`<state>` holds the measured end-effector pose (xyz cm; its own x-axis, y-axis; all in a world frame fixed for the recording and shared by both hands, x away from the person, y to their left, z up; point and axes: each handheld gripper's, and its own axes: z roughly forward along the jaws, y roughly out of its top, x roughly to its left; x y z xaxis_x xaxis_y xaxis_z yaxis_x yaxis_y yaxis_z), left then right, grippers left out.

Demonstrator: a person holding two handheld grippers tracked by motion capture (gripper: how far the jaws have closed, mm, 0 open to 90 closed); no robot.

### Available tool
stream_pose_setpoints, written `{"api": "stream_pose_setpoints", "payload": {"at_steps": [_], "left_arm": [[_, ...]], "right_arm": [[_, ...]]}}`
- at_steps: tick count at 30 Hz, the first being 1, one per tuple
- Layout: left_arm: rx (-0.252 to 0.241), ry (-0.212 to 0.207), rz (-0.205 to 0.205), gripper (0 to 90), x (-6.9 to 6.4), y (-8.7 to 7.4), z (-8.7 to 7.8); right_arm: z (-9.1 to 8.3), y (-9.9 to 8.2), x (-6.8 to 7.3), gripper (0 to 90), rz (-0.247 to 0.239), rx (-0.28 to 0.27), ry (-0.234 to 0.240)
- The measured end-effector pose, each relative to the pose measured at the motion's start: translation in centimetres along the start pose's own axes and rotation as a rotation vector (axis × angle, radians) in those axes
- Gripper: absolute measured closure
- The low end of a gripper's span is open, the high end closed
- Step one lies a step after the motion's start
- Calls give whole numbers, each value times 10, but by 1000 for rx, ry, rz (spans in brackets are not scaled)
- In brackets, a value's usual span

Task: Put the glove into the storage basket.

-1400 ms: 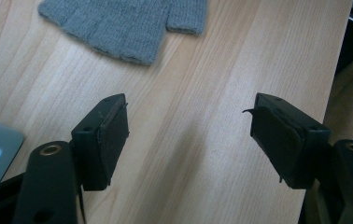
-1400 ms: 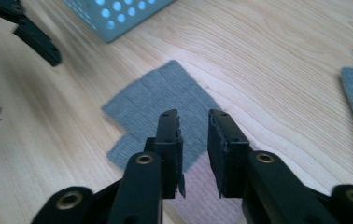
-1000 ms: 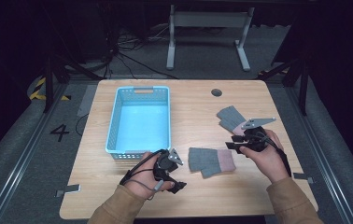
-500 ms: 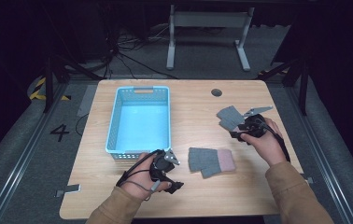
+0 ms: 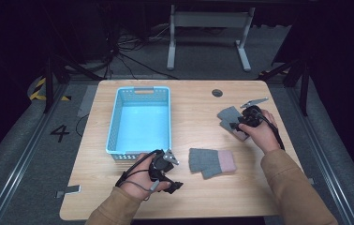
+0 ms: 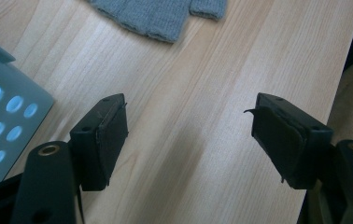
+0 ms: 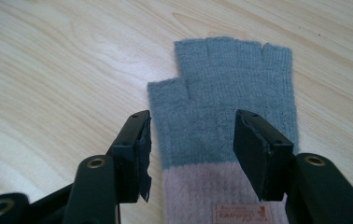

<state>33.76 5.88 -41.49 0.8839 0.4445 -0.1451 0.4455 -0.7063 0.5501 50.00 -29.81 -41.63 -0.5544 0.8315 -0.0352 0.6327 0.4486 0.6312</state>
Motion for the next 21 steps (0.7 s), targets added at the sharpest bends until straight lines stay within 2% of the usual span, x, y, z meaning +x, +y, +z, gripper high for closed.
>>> {"api": "stream_pose_setpoints", "payload": {"at_steps": [3, 7, 9, 12, 14, 18, 21], "left_arm": [[8, -3, 8, 275, 0, 0, -1], [-1, -6, 4, 275, -1, 1, -1], [0, -7, 6, 275, -2, 1, -1], [0, -3, 5, 275, -1, 1, -1], [0, -5, 5, 275, -1, 1, -1], [4, -5, 9, 275, -1, 0, 0], [5, -5, 7, 275, -1, 0, 0]], "right_arm": [[7, 1, -6, 484, 29, 10, -7], [17, 1, -14, 489, 42, 21, -27], [20, 0, -16, 489, 64, 24, -20], [24, 0, -18, 498, 60, 28, -33], [26, 0, -20, 516, 50, 52, -39], [29, -1, -20, 564, 74, 62, -29], [28, -1, -20, 663, 87, 68, -42]]}}
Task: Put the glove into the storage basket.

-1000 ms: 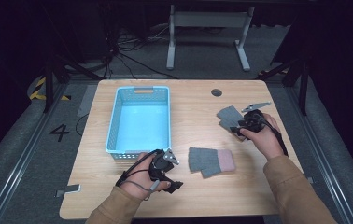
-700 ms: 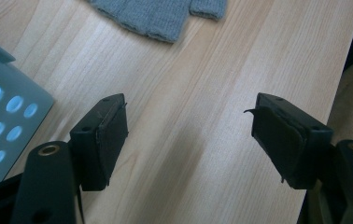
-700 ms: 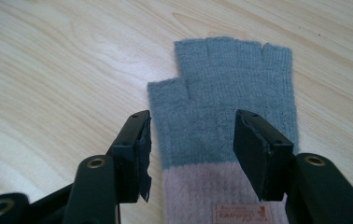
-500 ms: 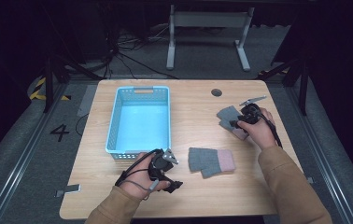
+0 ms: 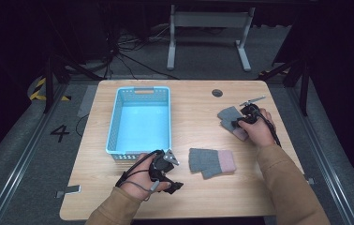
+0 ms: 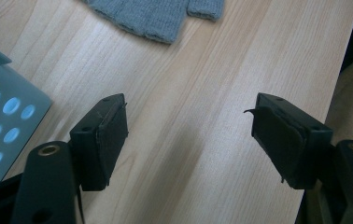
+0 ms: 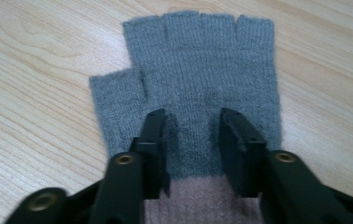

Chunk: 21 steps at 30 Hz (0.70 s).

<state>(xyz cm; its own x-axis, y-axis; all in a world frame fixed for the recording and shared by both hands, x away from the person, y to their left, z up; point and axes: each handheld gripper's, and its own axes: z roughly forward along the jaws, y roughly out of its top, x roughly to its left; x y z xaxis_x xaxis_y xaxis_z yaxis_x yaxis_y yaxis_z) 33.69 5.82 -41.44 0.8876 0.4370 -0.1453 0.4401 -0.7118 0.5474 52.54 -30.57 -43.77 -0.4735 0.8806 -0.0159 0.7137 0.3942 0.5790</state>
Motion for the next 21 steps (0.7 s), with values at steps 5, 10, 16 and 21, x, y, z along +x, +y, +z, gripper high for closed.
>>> {"api": "stream_pose_setpoints", "payload": {"at_steps": [5, 10, 16, 21], "left_arm": [[1, -2, -4, 275, -1, 0, 0], [4, 3, 4, 275, 0, 0, 0], [1, 1, 3, 275, 0, 1, 1], [1, -1, 9, 275, -2, 1, 0]], "right_arm": [[-2, 1, 2, 787, -4, 19, 2], [-5, 1, 7, 836, -22, 16, -16], [-12, 1, 5, 844, -9, -3, -7], [-23, 2, 7, 844, -15, -29, 7]]}}
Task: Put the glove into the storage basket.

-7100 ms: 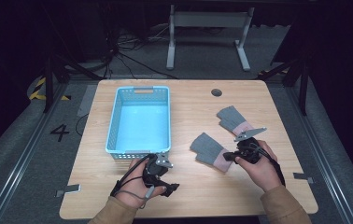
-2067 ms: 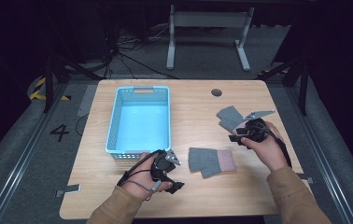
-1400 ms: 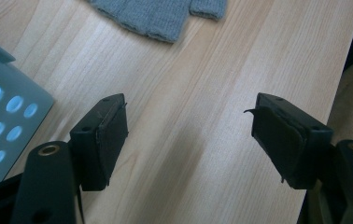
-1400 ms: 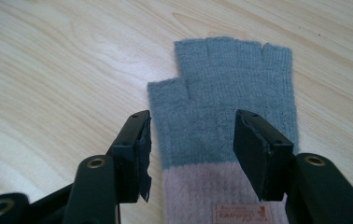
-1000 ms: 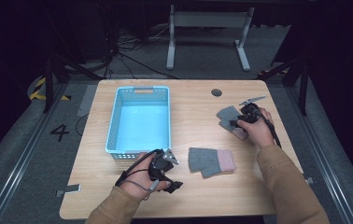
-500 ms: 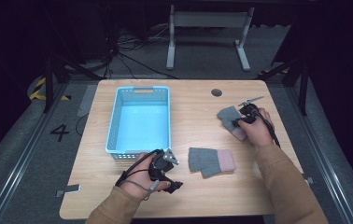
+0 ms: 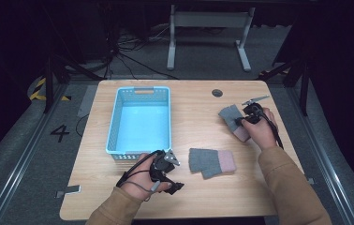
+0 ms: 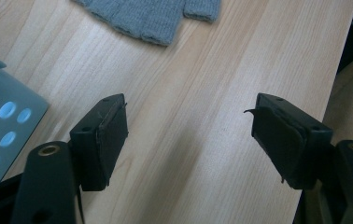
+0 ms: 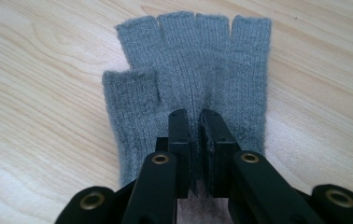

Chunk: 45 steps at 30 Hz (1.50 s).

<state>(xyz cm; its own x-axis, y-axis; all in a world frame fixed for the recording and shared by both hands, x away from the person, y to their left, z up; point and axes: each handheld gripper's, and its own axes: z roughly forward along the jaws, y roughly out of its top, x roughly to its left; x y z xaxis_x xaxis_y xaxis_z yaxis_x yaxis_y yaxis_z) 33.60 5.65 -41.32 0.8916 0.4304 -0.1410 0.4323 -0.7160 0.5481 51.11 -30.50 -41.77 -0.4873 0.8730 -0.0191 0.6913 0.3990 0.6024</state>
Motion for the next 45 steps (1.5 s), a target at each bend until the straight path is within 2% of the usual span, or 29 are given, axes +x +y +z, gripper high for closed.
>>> {"api": "stream_pose_setpoints", "payload": {"at_steps": [5, 10, 11, 19, 25, 29, 34, 37, 41, 45], "left_arm": [[-8, 1, -5, 275, 0, 0, 0], [1, 3, 4, 275, 0, 1, -1], [-1, 1, 5, 275, -1, 1, 0], [-8, 2, 10, 269, -2, 1, 0], [-19, 10, 13, 266, -2, 2, 0], [-35, 18, 58, 256, -4, 3, 1], [-44, 29, 51, 249, -4, 5, -1], [-52, 50, 53, 259, -3, 7, -3], [-65, 44, 54, 276, -4, 9, -5], [-43, 33, 45, 300, -4, 11, -4]], "right_arm": [[-15, 1, 4, 839, -16, -24, 18], [-28, 2, 11, 839, -59, -39, 46], [-35, 2, 16, 839, -82, -50, 68], [-58, -2, 35, 839, -163, -76, 123], [-72, -10, 50, 837, -216, -83, 185], [-78, -16, 62, 836, -258, -92, 225], [-84, -23, 80, 835, -312, -102, 289], [-86, -29, 87, 835, -321, -114, 318], [-87, -39, 95, 835, -334, -125, 345], [-90, -50, 101, 835, -333, -143, 359]]}}
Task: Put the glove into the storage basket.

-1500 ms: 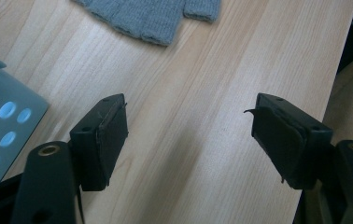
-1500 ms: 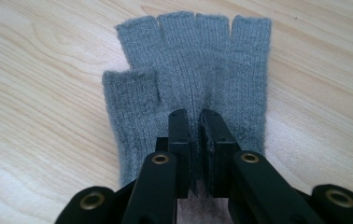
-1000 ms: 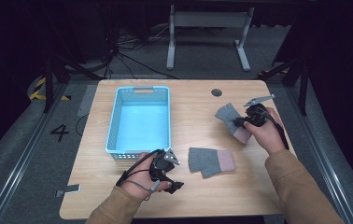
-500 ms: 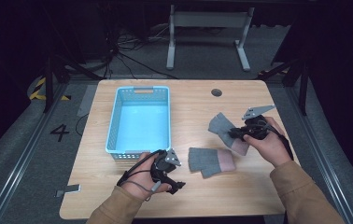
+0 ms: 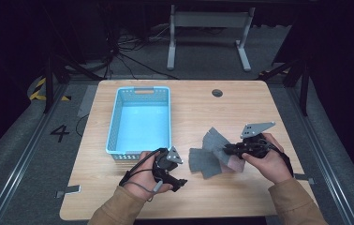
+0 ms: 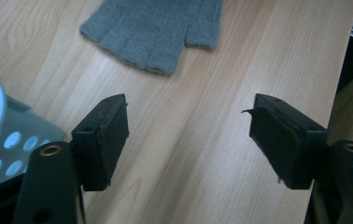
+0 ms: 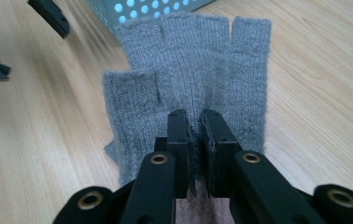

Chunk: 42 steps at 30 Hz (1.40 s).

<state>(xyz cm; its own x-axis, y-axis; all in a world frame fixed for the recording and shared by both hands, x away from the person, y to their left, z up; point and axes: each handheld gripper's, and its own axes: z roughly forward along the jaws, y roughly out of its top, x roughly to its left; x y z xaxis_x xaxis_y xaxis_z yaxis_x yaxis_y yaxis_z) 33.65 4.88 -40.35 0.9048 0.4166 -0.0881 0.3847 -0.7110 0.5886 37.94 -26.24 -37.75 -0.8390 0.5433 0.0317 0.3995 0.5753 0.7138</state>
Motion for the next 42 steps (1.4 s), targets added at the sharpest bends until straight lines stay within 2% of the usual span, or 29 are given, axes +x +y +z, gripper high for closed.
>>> {"api": "stream_pose_setpoints", "payload": {"at_steps": [2, 5, 6, 10, 11, 13, 16, 19, 21, 24, 27, 30, 35, 42], "left_arm": [[1, 3, -15, 323, 0, 1, 1], [-11, 20, 5, 343, 2, 2, 2], [-15, 20, -5, 349, 2, 2, 1], [-50, -6, -26, 407, 5, 2, 1], [-53, -6, -19, 432, 5, 2, 1], [-40, -1, 2, 501, 6, 4, 1], [-31, -27, -1, 573, 6, 6, 2], [-31, -49, -9, 599, 6, 8, 3], [-30, -43, -2, 605, 6, 9, 4], [-27, -41, -28, 593, 7, 10, 6], [5, -38, -20, 592, 7, 10, 8], [24, -39, -29, 601, 7, 9, 11], [16, -32, -33, 602, 7, 10, 11], [30, -34, -25, 601, 6, 12, 15]], "right_arm": [[0, -3, 3, 834, 6, -18, 8], [2, -4, 5, 834, -17, 10, 11], [2, -4, 6, 834, -20, 8, 11], [4, -5, 9, 834, -28, 17, 13], [4, -5, 10, 833, -33, 17, 16], [7, -5, 13, 831, -43, 30, 24], [12, -6, 17, 830, -52, 47, 32], [19, -6, 22, 829, -71, 68, 36], [25, -7, 25, 830, -80, 85, 47], [32, -9, 27, 829, -91, 107, 65], [39, -12, 28, 830, -97, 131, 65], [44, -13, 31, 829, -107, 151, 64], [50, -15, 33, 817, -111, 167, 61], [48, -17, 35, 699, -100, 152, 66]]}}
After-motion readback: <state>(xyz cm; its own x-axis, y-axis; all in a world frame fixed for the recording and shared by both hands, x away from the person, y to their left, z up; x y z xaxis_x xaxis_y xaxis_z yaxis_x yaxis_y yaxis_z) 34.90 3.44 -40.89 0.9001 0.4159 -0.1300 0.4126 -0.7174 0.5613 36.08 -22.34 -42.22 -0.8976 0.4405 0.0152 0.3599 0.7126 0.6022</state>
